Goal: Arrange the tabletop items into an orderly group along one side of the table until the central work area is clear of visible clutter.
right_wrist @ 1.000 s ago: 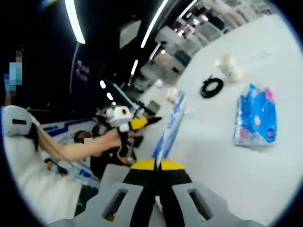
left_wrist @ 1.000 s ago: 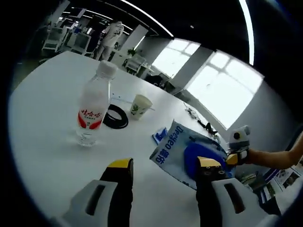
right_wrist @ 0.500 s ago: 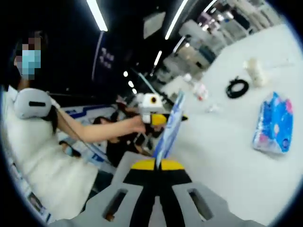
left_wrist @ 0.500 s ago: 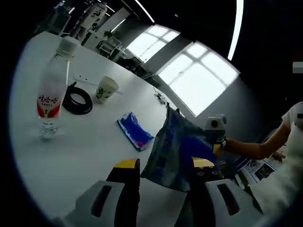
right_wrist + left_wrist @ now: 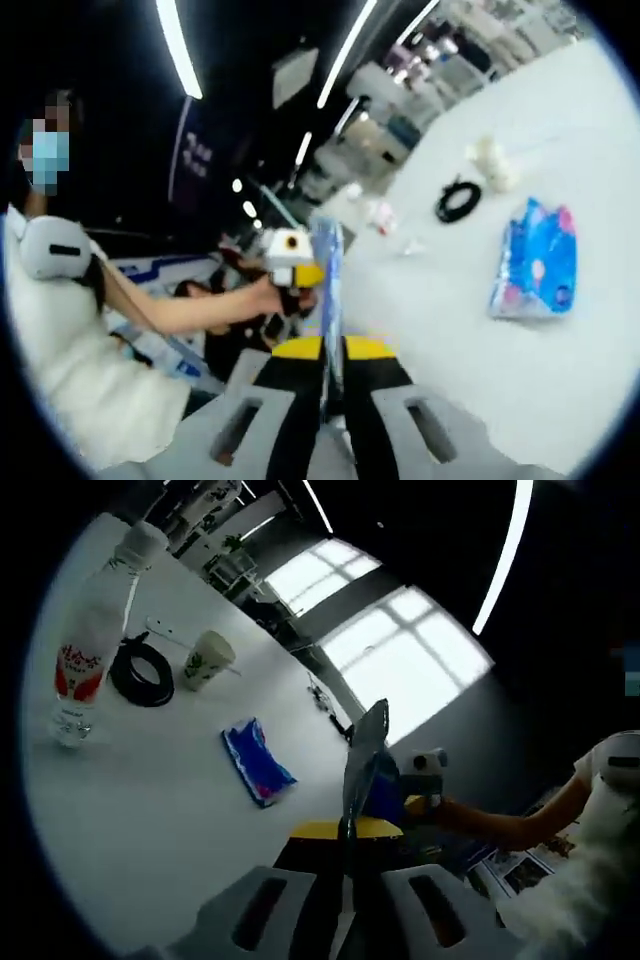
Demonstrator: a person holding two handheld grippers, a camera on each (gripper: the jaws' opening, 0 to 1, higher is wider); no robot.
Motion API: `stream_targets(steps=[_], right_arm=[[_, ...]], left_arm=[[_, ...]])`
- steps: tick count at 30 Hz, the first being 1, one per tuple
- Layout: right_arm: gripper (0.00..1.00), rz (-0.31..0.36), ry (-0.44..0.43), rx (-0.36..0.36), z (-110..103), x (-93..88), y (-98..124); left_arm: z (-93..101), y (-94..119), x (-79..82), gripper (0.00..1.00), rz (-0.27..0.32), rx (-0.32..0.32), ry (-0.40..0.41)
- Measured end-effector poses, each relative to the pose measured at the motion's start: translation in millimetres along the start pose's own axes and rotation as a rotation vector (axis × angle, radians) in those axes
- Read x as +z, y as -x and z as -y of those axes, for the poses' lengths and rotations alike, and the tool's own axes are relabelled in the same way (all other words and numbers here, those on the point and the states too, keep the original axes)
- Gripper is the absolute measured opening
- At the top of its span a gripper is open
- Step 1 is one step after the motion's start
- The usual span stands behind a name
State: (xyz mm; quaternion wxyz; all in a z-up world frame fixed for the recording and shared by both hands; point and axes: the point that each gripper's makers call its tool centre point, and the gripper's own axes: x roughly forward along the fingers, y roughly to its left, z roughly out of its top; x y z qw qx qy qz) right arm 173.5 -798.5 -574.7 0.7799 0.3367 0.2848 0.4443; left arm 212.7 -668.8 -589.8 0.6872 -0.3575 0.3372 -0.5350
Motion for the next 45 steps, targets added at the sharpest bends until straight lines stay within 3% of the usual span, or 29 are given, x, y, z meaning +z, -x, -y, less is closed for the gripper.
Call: stream_targets(steps=[3,8,12,15,19,22,24,26,28,31,34,40,45], right_arm=[[0.30,0.072,-0.034,-0.044,12,11.4,7],[0.30,0.176,0.013,-0.149,31,25.3,22],[0.29,0.244,0.025,-0.210,41,31.6,32],[0.34,0.278,-0.037,-0.196,42,30.1,33],[0.43,0.268,-0.117,-0.191,48,15.7,28],[0.43,0.242,-0.127,-0.207,53,4.4,25],[0.41,0.264,-0.162,-0.195,53,3.8,25],[0.26,0.261,-0.181,-0.198,57,0.5,28],[0.07,0.241,-0.164,-0.265,70,-6.2,34],[0.04,0.260,-0.202,-0.230,70,-9.9,42],[0.03,0.210,-0.148,-0.268,73,-21.8,50],[0.02,0.102,-0.167,-0.378,98,-57.1,59],[0.01,0.074,-0.198,-0.418,110,-72.0,68]], left_arm=[[2.3,-1,2.8,0.00,0.041,-0.015,0.023],[1.6,0,14.9,0.00,0.160,-0.030,0.092],[2.3,-1,19.2,0.00,0.193,-0.040,0.106],[-0.7,-4,23.4,0.00,0.230,-0.035,0.130],[-1.3,-10,29.9,0.00,0.318,-0.060,0.211],[-0.8,-18,23.2,0.00,0.334,-0.070,0.254],[-0.7,-26,14.4,0.00,0.325,-0.063,0.272],[1.0,-34,5.2,0.00,0.318,-0.064,0.289],[2.0,-40,-1.0,0.00,0.325,-0.069,0.318],[-1.8,-44,-12.1,0.00,0.322,-0.052,0.340],[-6.1,-48,-22.1,0.00,0.295,-0.016,0.349],[-37.1,-58,-58.9,0.00,0.157,0.198,0.294],[-52.5,-64,-79.7,0.00,0.060,0.296,0.243]])
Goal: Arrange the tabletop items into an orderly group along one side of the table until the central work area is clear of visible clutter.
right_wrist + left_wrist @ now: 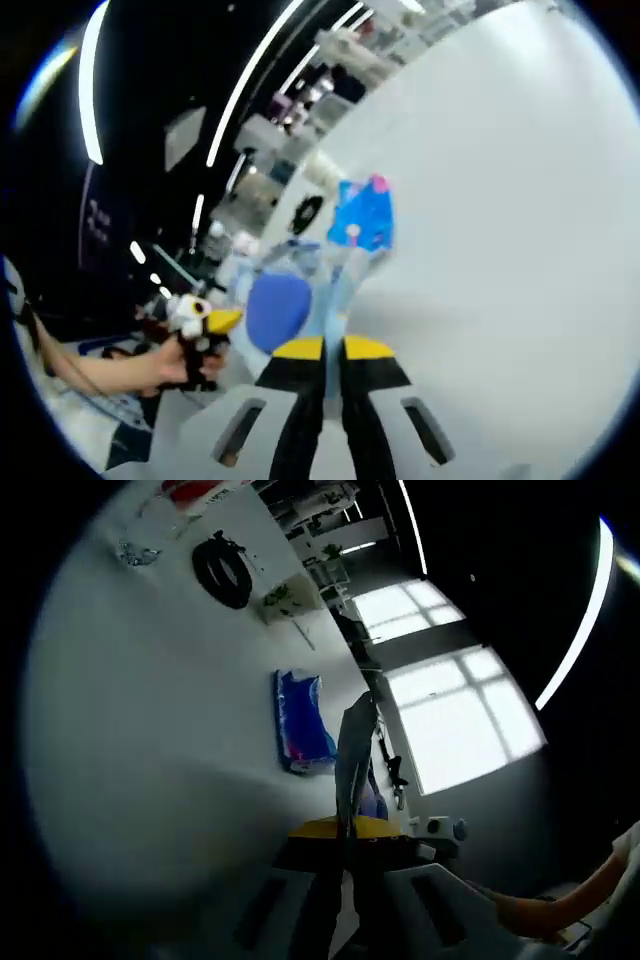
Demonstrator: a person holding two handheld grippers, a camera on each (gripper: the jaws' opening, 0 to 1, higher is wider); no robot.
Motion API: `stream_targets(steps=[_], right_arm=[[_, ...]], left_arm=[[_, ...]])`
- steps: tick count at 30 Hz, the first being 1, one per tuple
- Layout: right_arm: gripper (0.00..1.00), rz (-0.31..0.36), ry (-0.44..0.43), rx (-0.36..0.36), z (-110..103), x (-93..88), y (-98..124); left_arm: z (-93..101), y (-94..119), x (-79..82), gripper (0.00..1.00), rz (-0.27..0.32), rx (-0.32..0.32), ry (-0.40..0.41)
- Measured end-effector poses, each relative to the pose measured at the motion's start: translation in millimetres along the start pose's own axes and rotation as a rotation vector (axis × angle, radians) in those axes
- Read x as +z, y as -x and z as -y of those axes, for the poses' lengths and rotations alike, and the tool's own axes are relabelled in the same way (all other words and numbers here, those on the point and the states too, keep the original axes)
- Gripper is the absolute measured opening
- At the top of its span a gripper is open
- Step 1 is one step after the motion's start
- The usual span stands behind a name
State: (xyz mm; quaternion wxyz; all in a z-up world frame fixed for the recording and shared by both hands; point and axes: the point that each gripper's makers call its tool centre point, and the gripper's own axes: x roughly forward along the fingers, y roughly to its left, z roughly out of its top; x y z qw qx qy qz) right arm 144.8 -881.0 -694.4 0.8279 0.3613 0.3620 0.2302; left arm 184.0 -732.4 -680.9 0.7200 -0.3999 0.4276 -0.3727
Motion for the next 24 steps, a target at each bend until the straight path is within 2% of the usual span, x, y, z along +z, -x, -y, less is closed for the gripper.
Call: stream_targets(steps=[8,12,13,16,19,24], right_arm=[[0.00,-0.027,0.021,-0.034,10,-5.0,2],[0.00,-0.041,0.023,-0.025,8,-6.5,0],[0.00,-0.047,0.048,-0.045,11,-7.3,-1],[0.00,-0.056,0.051,-0.047,13,-9.7,-5],[0.00,-0.065,0.047,-0.052,16,-11.3,-7],[0.00,-0.093,0.065,-0.070,22,-16.1,-8]], left_arm=[[-9.7,-8,-11.8,0.00,-0.018,0.037,0.017],[-11.7,-8,-15.5,0.00,-0.034,0.043,0.012],[-13.2,-7,-17.3,0.00,-0.041,0.056,0.002],[-15.6,-8,-16.4,0.00,-0.039,0.066,-0.004],[-22.7,-10,-20.4,0.00,-0.053,0.106,-0.004],[-27.1,-10,-26.6,0.00,-0.064,0.129,-0.007]])
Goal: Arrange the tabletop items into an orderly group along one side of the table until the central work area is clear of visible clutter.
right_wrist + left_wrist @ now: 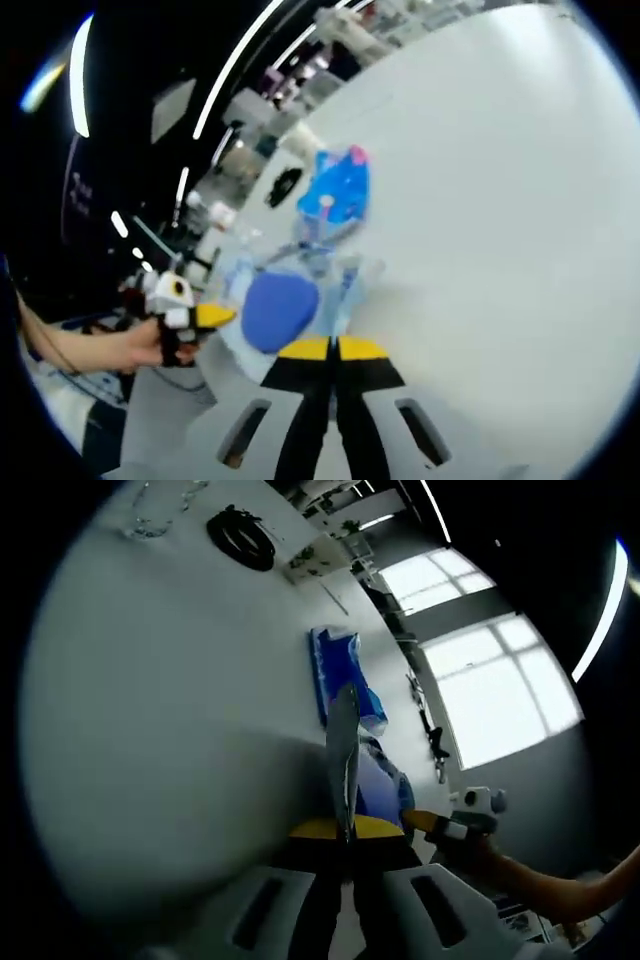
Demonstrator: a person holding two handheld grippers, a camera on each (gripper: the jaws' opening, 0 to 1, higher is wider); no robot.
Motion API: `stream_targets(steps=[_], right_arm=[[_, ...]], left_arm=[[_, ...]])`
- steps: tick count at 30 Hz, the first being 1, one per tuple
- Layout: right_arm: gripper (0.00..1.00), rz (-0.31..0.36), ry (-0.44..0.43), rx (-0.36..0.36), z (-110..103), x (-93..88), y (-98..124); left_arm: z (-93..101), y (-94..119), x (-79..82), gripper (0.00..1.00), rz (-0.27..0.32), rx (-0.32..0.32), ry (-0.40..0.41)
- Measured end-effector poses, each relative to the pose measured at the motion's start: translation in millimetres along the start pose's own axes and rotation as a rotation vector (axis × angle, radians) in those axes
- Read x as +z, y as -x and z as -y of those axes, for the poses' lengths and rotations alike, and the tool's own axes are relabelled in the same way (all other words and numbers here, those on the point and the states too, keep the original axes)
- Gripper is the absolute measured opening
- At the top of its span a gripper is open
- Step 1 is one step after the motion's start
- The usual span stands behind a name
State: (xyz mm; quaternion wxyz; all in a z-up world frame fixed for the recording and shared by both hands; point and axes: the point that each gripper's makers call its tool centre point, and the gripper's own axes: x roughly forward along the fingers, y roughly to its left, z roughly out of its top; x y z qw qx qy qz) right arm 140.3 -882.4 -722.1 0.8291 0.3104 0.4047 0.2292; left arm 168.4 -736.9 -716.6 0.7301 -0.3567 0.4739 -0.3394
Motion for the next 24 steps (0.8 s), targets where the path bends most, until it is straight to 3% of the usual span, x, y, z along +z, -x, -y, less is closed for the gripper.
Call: stream_targets(steps=[8,18,20,22,24], right_arm=[[0.00,-0.003,0.011,-0.010,2,-0.2,-1],[0.00,0.002,0.030,-0.036,1,1.8,-1],[0.00,0.004,0.051,-0.047,0,2.9,-1],[0.05,0.008,0.091,-0.038,-4,3.0,-2],[0.08,0.000,0.093,-0.042,-4,1.3,-4]], left_arm=[[-10.7,-2,-9.7,0.01,-0.029,0.060,-0.009],[-14.7,0,-13.8,0.03,-0.048,0.090,0.002],[-14.1,0,-15.1,0.06,-0.054,0.095,-0.001],[-15.8,1,-13.1,0.18,-0.035,0.114,-0.012],[-13.5,0,-11.9,0.22,-0.021,0.103,0.023]])
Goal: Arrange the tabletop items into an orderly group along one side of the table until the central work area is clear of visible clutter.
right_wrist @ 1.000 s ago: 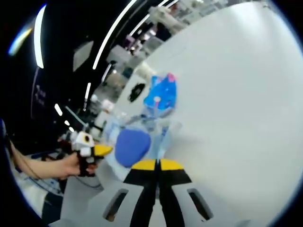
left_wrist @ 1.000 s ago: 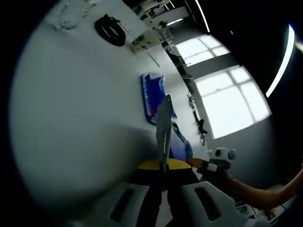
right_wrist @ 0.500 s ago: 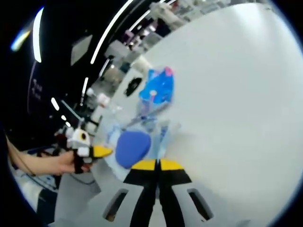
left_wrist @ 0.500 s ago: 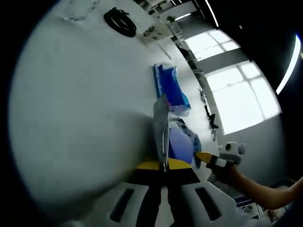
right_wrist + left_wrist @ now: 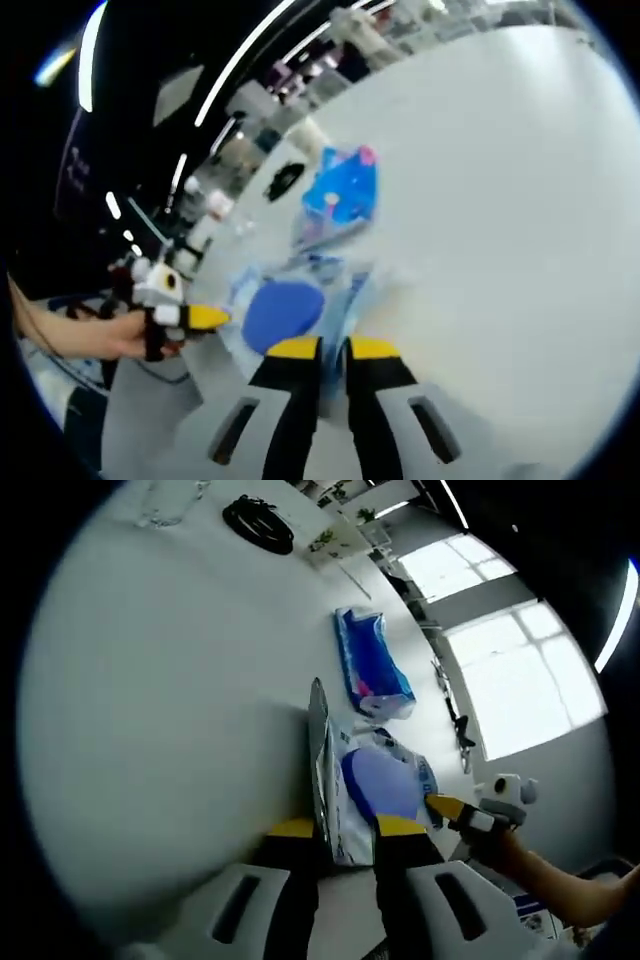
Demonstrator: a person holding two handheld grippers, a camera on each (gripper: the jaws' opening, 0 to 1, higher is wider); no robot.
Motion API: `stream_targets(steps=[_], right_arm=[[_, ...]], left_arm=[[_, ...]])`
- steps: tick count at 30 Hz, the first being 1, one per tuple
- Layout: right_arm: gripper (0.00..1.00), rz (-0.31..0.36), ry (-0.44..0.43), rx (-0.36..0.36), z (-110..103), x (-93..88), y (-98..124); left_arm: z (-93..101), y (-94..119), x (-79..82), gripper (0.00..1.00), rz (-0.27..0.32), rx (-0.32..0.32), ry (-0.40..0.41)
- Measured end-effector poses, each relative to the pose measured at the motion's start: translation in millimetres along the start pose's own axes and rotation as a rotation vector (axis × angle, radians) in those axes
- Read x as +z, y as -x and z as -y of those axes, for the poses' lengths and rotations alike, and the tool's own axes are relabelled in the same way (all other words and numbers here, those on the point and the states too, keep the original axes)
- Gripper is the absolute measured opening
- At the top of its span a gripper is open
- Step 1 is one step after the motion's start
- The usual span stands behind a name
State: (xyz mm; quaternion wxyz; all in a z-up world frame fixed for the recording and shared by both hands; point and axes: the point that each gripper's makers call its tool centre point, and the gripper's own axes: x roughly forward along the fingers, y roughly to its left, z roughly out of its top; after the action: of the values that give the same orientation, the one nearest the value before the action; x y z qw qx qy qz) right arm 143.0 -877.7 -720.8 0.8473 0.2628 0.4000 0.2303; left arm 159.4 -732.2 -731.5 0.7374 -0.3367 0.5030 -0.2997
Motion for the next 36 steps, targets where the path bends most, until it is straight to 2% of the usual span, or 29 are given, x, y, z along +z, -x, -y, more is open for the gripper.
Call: stream_targets(steps=[2,6,10,11,14,17,19,23,32,33,36], right_arm=[[0.13,0.009,0.022,-0.008,0,0.8,0],[0.36,0.026,0.051,-0.025,0,4.0,0],[0.41,0.023,0.090,-0.026,-4,3.7,1],[0.43,0.026,0.095,-0.028,-4,4.0,1],[0.54,0.051,0.097,-0.036,-5,8.6,2],[0.64,0.069,0.111,-0.050,-6,11.3,4],[0.64,0.067,0.128,-0.048,-7,10.6,5],[0.65,0.069,0.141,-0.059,-5,10.2,7],[0.65,0.073,0.154,-0.062,-6,13.4,8],[0.65,0.080,0.158,-0.064,-6,15.5,8],[0.66,0.122,0.171,-0.060,-11,23.9,10]], left_arm=[[1.1,-1,-1.6,0.25,-0.006,0.003,-0.013],[6.8,2,-0.2,0.35,-0.001,0.011,-0.048],[6.0,8,6.5,0.42,0.025,0.054,-0.141],[8.2,10,8.8,0.42,0.045,0.050,-0.135],[8.9,14,14.8,0.48,0.079,0.054,-0.136],[6.4,17,17.9,0.57,0.082,0.088,-0.197],[8.9,18,18.5,0.58,0.080,0.083,-0.217],[10.0,18,23.6,0.69,0.096,0.088,-0.239],[15.3,20,28.1,0.67,0.093,0.069,-0.262],[17.7,21,29.2,0.68,0.095,0.062,-0.279],[29.5,27,34.0,0.68,0.108,0.029,-0.451]])
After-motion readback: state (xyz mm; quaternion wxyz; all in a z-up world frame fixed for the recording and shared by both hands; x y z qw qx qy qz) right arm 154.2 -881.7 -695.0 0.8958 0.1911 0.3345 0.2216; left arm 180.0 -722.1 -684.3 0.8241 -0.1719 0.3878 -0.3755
